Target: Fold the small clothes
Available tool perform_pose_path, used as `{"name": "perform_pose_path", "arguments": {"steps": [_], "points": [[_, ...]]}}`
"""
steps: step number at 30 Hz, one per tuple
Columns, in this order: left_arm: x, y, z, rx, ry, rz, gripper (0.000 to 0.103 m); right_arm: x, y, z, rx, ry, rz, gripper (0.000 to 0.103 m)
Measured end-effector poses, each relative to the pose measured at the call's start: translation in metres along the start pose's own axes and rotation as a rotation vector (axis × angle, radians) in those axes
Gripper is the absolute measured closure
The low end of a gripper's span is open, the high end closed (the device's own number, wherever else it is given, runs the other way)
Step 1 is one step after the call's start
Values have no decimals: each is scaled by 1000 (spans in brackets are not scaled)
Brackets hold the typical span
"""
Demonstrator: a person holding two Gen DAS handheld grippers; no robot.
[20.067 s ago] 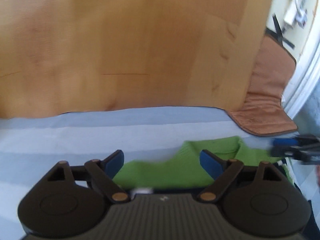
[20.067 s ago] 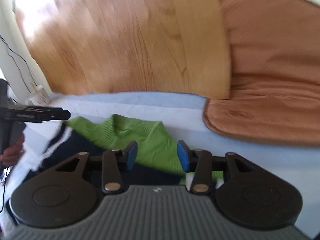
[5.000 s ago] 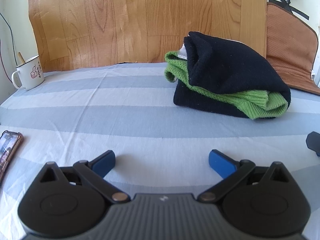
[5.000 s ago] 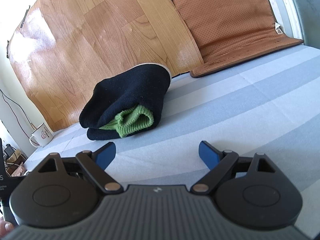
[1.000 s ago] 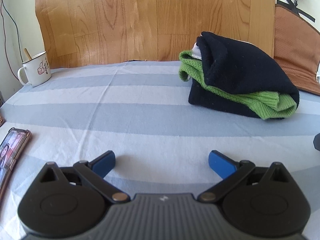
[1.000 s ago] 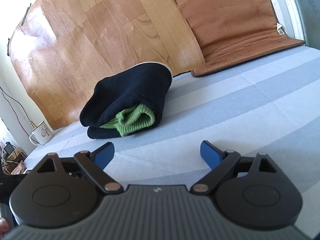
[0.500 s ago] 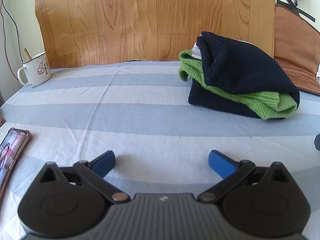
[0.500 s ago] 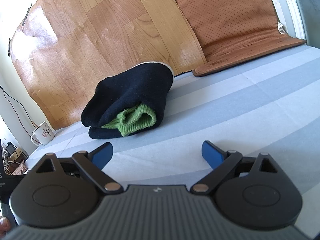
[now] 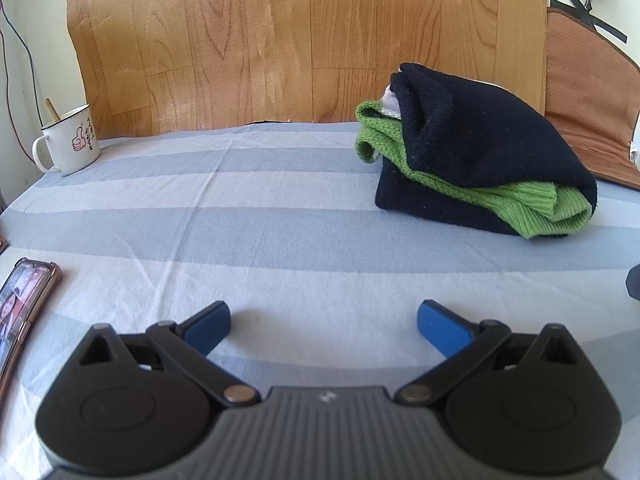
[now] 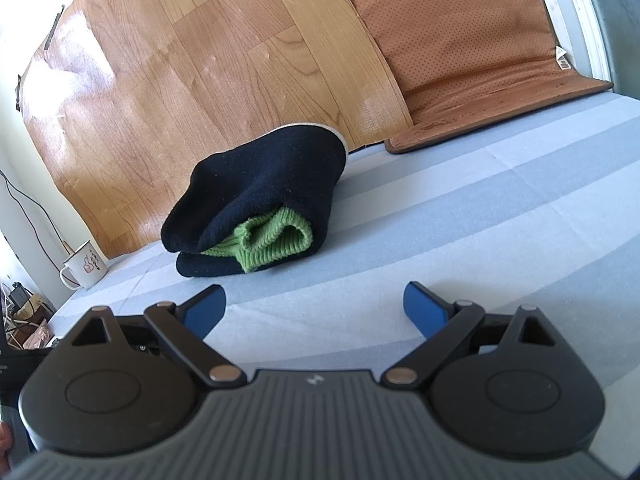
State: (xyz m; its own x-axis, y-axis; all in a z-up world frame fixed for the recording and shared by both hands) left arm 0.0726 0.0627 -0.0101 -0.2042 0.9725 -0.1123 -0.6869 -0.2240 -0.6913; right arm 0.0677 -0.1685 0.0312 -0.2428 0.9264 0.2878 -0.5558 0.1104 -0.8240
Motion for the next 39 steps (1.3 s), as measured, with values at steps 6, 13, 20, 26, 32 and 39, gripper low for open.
{"name": "perform_pose_path", "arguments": {"steps": [6,13,20,26,32,39], "points": [[5,-2,3,-20,-17,26,0,0,0,0,0,-1,1,6],[5,-5,10,-68,-24,29,0,0,0,0,0,-1,1,6],[10,-6,8,-67,-36,52,0,0,0,0,0,-1,1,6],[10,-7,9,-74,-37,43,0,0,0,0,0,-1,1,6],[10,-7,11,-83,-30,43,0,0,0,0,0,-1,1,6],[8,-8,14,-91,-4,43,0,0,0,0,0,-1,1,6]]}}
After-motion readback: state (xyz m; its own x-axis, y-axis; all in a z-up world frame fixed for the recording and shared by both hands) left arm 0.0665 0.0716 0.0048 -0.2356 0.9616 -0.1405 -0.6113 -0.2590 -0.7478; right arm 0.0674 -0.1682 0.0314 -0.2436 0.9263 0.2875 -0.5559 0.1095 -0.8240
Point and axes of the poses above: each gripper's, at about its wrist camera, not at the fingertips, and z roughly against the way its jaws point, x to its left, y to its underside, the point moved 8 cm from there along -z, roughly the way its jaws point, and after that the axes turned 10 degrees about z, right-handed, at the moved point
